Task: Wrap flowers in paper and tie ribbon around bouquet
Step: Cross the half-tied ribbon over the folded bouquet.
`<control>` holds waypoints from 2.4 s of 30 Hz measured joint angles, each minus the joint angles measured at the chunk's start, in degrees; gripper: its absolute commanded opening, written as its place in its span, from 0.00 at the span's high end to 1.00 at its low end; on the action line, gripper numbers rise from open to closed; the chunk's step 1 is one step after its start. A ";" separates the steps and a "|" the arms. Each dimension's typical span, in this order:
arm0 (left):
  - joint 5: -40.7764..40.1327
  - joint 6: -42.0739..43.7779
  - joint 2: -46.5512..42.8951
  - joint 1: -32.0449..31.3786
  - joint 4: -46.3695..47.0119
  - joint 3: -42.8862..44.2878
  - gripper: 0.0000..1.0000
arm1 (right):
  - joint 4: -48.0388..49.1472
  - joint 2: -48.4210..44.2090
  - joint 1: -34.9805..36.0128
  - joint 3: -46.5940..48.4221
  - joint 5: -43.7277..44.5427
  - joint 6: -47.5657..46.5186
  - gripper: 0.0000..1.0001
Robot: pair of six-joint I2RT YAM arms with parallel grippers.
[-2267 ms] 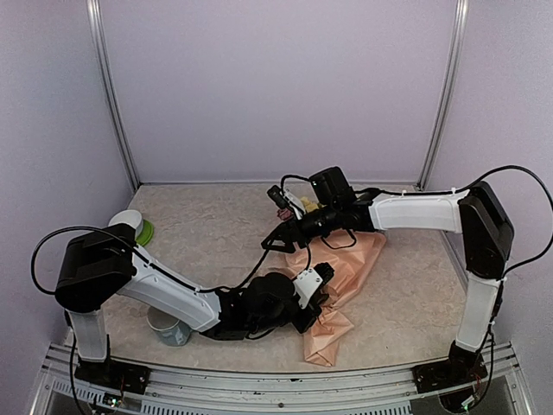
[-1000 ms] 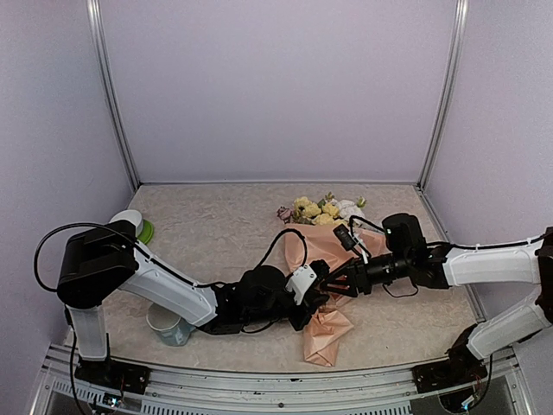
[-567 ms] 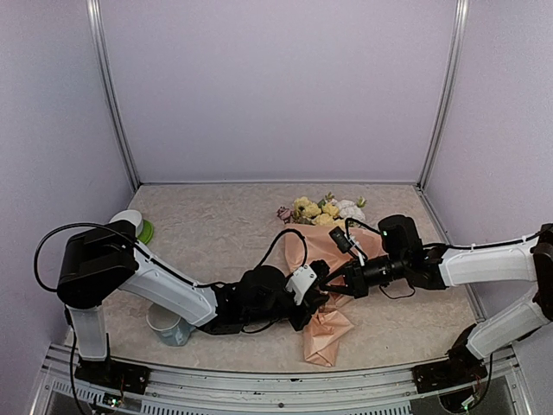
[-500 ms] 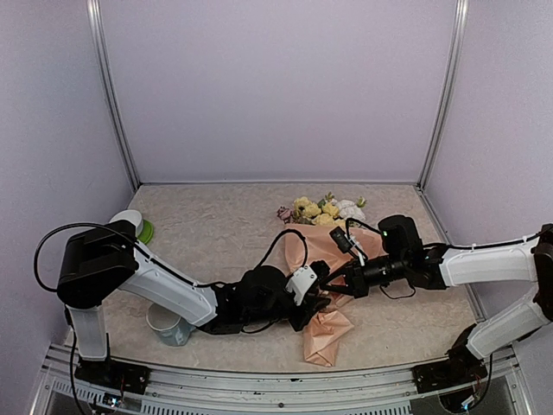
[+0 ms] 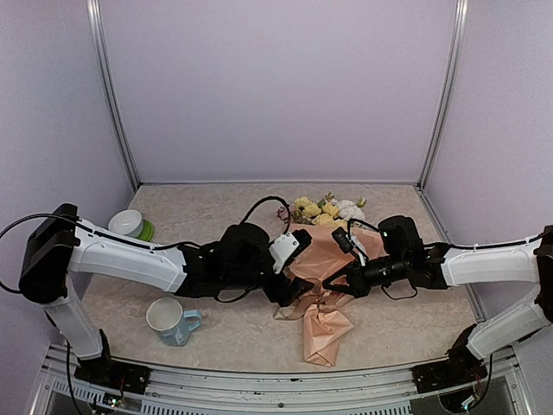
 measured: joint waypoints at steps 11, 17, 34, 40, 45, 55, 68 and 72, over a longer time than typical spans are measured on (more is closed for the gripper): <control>-5.49 2.71 6.69 7.91 -11.23 1.25 0.15 | -0.35 0.35 0.00 0.33 0.04 0.00 1.00; -4.83 4.24 12.15 8.09 -11.02 3.82 0.17 | -0.52 0.35 0.00 0.33 0.09 0.02 1.00; -5.97 5.03 14.01 8.52 -0.61 0.00 1.00 | -0.66 0.33 0.00 0.33 0.46 0.07 1.00; -6.29 5.46 7.41 6.43 -0.28 -2.34 1.00 | -0.72 0.33 0.00 0.33 0.87 0.07 1.00; -6.49 6.60 4.42 4.48 0.57 -2.56 0.41 | -0.72 0.33 -0.02 0.39 0.96 0.07 1.00; -6.05 12.15 13.49 8.85 -2.29 2.12 0.25 | -0.79 0.35 -0.02 0.96 0.87 0.07 1.00; -4.74 14.25 17.97 8.94 0.72 5.14 1.00 | -0.79 0.33 -0.02 0.96 0.90 0.24 1.00; -3.61 13.03 15.43 8.83 0.24 2.38 1.00 | -0.74 0.33 -0.02 0.96 0.98 0.55 1.00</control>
